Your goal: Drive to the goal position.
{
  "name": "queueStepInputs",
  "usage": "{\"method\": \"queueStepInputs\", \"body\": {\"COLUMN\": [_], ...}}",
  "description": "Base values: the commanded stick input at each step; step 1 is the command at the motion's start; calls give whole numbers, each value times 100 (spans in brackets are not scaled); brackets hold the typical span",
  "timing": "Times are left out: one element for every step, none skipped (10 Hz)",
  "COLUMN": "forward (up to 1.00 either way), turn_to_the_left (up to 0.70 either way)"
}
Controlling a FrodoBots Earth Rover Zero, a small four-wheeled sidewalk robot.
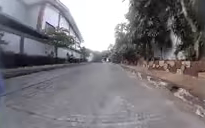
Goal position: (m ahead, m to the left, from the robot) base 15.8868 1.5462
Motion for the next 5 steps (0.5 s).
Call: {"method": "queueStepInputs", "body": {"forward": [100,100,100,100,100], "turn_to_the_left": [15,7,-26,-40,-40]}}
